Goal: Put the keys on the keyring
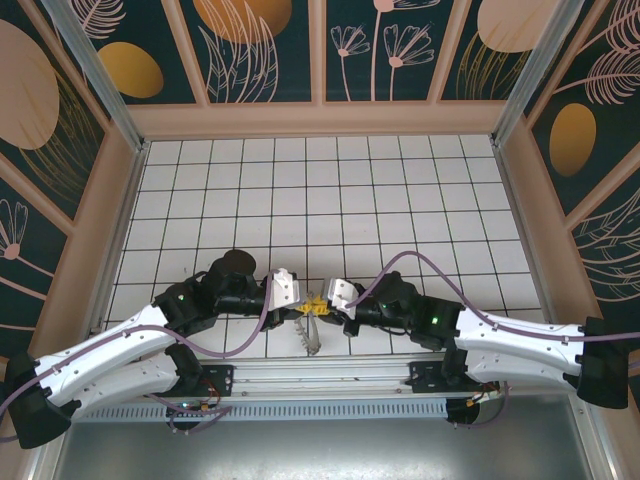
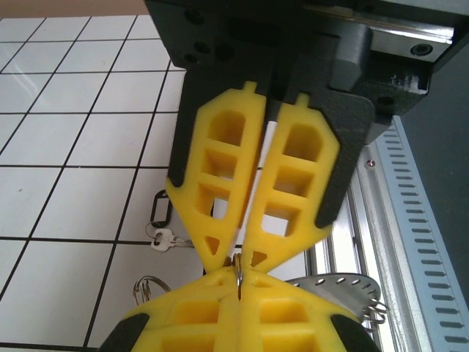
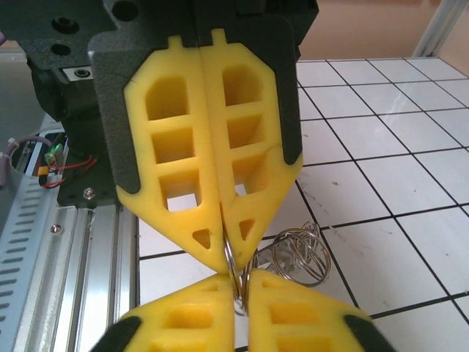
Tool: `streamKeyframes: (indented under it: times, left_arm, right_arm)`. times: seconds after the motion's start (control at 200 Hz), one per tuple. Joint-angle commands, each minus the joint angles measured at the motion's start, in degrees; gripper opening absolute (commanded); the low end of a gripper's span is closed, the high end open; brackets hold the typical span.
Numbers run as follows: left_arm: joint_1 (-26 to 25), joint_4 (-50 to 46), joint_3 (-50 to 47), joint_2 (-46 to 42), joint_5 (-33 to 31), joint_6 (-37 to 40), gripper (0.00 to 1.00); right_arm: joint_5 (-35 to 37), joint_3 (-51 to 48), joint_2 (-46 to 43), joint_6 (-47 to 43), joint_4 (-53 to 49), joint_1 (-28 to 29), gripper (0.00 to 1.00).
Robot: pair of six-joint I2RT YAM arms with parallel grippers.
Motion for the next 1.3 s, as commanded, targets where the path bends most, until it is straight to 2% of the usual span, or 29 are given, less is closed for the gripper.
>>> streamKeyframes:
  times: [0.0, 0.155, 0.275, 0.4, 0.621, 0.946, 1.106, 1.296]
  left_arm:
    - [-0.36, 2.72, 1.13, 0.21, 2.09, -0.28, 0.0]
    - [-0.42, 3.12, 0.89, 0.16, 1.53, -1.36, 0.0]
    - [-0.39, 4.12, 0.37, -1.55, -0.03, -2.83, 0.27]
    - [-0.44, 7.95, -1.9, -6.37, -1.49, -5.83, 0.33]
    - [-0.41, 14.5, -4.3, -10.5, -0.6, -10.06, 0.33]
    - [-0.42, 20.62, -3.2, -7.8, 5.73, -13.05, 0.2]
    - [-0.37, 21.44, -3.18, -8.14, 6.41, -13.26, 0.24]
    - [-0.38, 22.53, -2.5, -7.73, 7.32, -13.26, 0.27]
  right_arm:
    - [-1.57, 2.22, 0.21, -0.81, 4.28, 0.53, 0.01]
    - [-1.55, 0.12, -2.66, -1.54, 6.53, 0.59, 0.0]
    - [-1.66, -2.21, -6.86, -0.83, 9.35, 0.57, 0.0]
    - [-1.9, -4.63, -11.22, 0.18, 11.84, 0.52, 0.0]
    - [-6.53, -9.88, -15.84, 4.35, 22.5, -0.69, 0.0]
    - [-8.78, -14.66, -16.69, 10.62, 35.48, -2.45, 0.0]
    - [-8.73, -17.3, -16.8, 13.92, 42.29, -4.45, 0.0]
    - [-9.64, -17.97, -15.89, 15.38, 44.43, -6.3, 0.0]
